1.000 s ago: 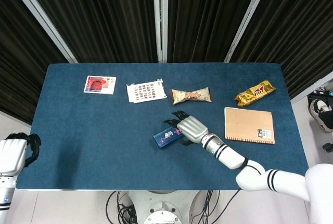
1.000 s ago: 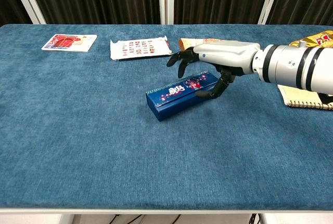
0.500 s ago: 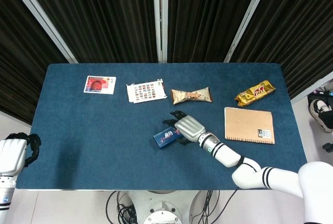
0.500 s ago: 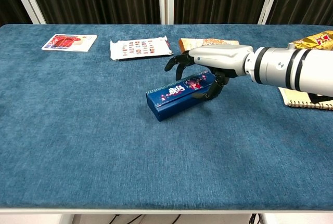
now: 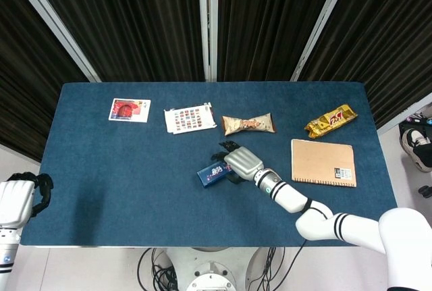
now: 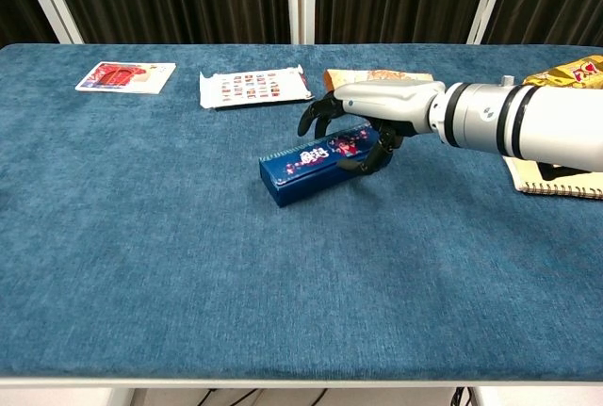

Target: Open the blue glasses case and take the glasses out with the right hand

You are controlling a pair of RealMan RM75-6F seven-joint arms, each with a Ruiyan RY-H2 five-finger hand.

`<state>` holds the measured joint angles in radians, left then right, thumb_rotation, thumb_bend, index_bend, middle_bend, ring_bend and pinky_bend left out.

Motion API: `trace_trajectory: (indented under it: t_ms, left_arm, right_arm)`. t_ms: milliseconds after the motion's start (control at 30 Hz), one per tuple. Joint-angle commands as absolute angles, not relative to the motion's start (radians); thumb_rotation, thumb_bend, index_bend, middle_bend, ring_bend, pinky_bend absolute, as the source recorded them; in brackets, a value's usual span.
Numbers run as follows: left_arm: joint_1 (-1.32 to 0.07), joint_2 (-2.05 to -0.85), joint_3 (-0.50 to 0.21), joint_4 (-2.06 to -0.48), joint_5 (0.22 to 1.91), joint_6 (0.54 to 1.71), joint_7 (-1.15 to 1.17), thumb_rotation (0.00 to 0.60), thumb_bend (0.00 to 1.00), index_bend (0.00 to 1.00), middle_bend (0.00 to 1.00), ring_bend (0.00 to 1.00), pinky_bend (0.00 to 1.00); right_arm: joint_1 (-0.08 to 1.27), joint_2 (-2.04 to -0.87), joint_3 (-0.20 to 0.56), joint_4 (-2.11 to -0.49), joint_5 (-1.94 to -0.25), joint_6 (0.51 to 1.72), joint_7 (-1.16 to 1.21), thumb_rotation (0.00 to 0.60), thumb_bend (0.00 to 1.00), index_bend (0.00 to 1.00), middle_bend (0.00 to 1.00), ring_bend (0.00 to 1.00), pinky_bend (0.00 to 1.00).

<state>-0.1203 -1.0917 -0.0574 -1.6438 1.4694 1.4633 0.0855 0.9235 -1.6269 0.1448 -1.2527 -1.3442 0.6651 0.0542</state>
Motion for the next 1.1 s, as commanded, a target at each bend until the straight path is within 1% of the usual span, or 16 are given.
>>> trace_trajectory:
  t_ms: [33,233,367,433,533,600,633,700,767,833,867,933,1033,1100]
  left_arm:
    - [-0.121,-1.092,-0.057,-1.644,1.469,1.463,0.085,0.6,0.58,0.66,0.64,0.45,0.45]
    - [-0.12,-1.091,-0.057,-1.645,1.469,1.463,0.085,0.6,0.58,0.66,0.64,0.45,0.45]
    - [-0.121,-1.091,-0.057,-1.644,1.469,1.462,0.082,0.6,0.58,0.66,0.64,0.45,0.45]
    - [-0.121,-1.09,-0.057,-1.644,1.47,1.462,0.082,0.6,0.58,0.66,0.64,0.45,0.45]
    - [-0.121,-1.09,-0.057,-1.644,1.471,1.462,0.08,0.6,0.58,0.66,0.64,0.45,0.45]
    - [-0.121,-1.09,-0.057,-1.644,1.471,1.462,0.081,0.6,0.58,0.66,0.64,0.45,0.45]
    - [-0.121,-1.09,-0.057,-1.644,1.47,1.461,0.081,0.6,0.58,0.66,0.64,0.45,0.45]
    - [-0.122,-1.09,-0.057,-1.644,1.47,1.461,0.081,0.6,0.58,0.66,0.64,0.45,0.45]
    - [-0.121,-1.09,-0.057,-1.645,1.47,1.462,0.082,0.6,0.58,0.66,0.64,0.45,0.45]
    - [-0.121,-1.09,-0.057,-1.645,1.47,1.462,0.081,0.6,0.58,0.66,0.64,0.45,0.44]
    - [-0.121,-1.09,-0.057,-1.645,1.47,1.462,0.081,0.6,0.58,0.66,0.64,0.45,0.44]
    - [-0.122,-1.09,-0.057,-1.644,1.47,1.461,0.08,0.6,0.58,0.66,0.64,0.45,0.44]
    - [-0.122,-1.089,-0.057,-1.644,1.47,1.461,0.078,0.6,0.58,0.66,0.64,0.45,0.44]
    - [-0.122,-1.089,-0.057,-1.644,1.471,1.461,0.077,0.6,0.58,0.66,0.64,0.45,0.44]
  right_arm:
    - [0.923,-1.627,0.146,-1.248,-1.34,0.668,0.055,0.6,0.44,0.23,0.29,0.0,0.0]
    - [0.936,-1.651,0.154,-1.209,-1.323,0.655,0.056,0.6,0.48,0.3,0.33,0.01,0.0]
    - [0.942,-1.668,0.163,-1.179,-1.313,0.657,0.061,0.6,0.48,0.36,0.35,0.04,0.0]
    - [0.949,-1.671,0.169,-1.166,-1.301,0.643,0.068,0.6,0.51,0.4,0.37,0.06,0.0]
    - [0.965,-1.668,0.183,-1.151,-1.272,0.608,0.071,0.6,0.59,0.44,0.39,0.09,0.0]
    - [0.984,-1.67,0.193,-1.131,-1.242,0.574,0.056,0.6,0.61,0.44,0.39,0.09,0.0]
    - [0.997,-1.676,0.198,-1.116,-1.223,0.555,0.041,0.6,0.6,0.44,0.38,0.09,0.0]
    - [1.017,-1.688,0.206,-1.094,-1.194,0.529,0.019,0.6,0.57,0.42,0.36,0.09,0.0]
    - [1.039,-1.7,0.216,-1.078,-1.16,0.498,0.003,0.6,0.54,0.35,0.32,0.07,0.0]
    - [1.054,-1.71,0.222,-1.07,-1.143,0.485,-0.004,0.6,0.53,0.25,0.27,0.02,0.0]
    - [1.06,-1.715,0.224,-1.067,-1.138,0.482,-0.008,0.6,0.53,0.21,0.25,0.01,0.0]
    - [1.071,-1.727,0.228,-1.058,-1.131,0.482,-0.014,0.6,0.52,0.11,0.2,0.0,0.0]
    - [1.081,-1.748,0.233,-1.04,-1.127,0.496,-0.022,0.6,0.52,0.04,0.15,0.0,0.0]
    - [1.088,-1.767,0.239,-1.02,-1.123,0.509,-0.028,0.6,0.52,0.02,0.12,0.0,0.0]
